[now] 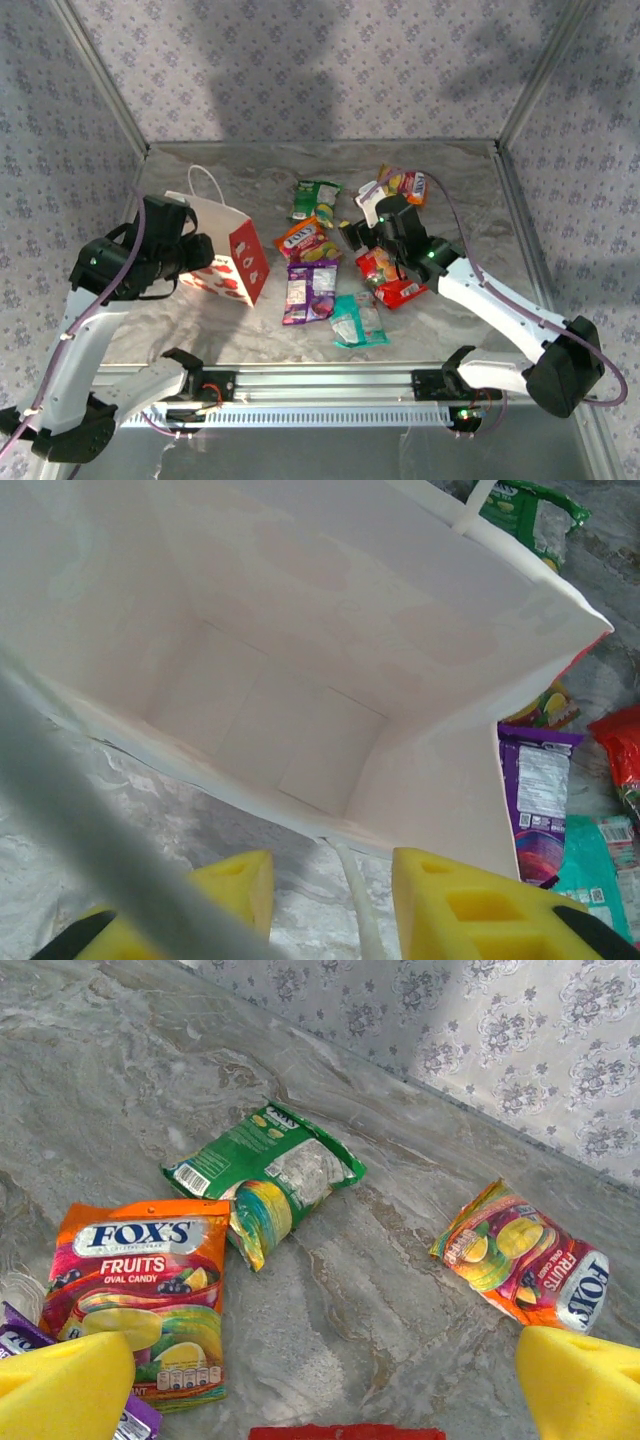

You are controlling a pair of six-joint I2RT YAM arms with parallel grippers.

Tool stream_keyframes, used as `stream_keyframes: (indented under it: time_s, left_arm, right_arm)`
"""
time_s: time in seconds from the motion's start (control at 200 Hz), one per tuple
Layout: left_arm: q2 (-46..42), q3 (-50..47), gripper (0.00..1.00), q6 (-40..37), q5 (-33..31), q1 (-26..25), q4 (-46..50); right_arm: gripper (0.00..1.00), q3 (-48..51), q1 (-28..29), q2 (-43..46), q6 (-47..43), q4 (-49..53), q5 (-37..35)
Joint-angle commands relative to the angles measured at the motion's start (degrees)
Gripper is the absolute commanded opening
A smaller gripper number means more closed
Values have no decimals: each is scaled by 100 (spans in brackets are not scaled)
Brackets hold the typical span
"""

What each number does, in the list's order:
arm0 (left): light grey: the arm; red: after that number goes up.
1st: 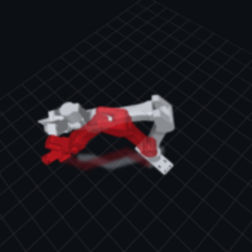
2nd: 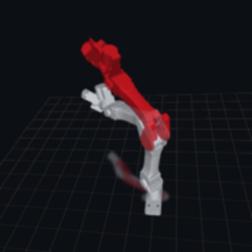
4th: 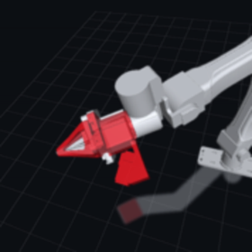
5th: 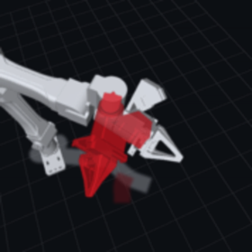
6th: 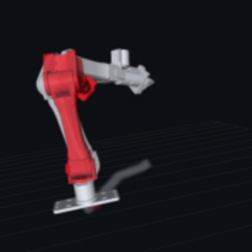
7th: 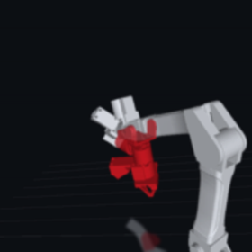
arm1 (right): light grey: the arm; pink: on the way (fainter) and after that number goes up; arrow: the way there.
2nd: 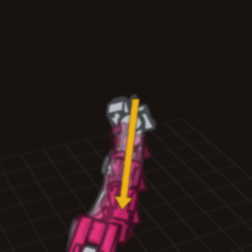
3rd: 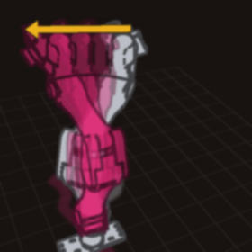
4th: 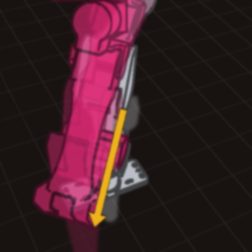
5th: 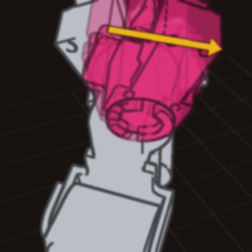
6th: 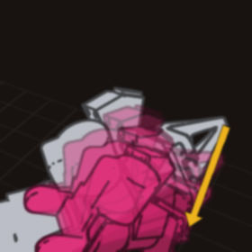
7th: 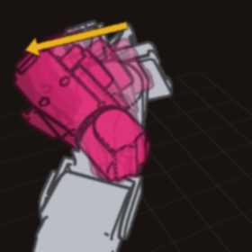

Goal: Place the snacks into the paper bag

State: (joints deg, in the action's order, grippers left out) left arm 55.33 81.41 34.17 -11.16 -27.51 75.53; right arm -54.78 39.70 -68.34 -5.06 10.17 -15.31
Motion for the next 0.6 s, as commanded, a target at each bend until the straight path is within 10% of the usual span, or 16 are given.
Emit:
stream_keyframes:
  time_s: [0.0, 0.595]
  left_arm:
    - [145, 215, 42, 385, -81, -75, 622]
    - [158, -6, 48, 1843, -930, -424, 298]
  right_arm:
    - [100, -112, 33, -22, -140, 4, -108]
    - [100, 135, 17, 169, -206, -129, -115]
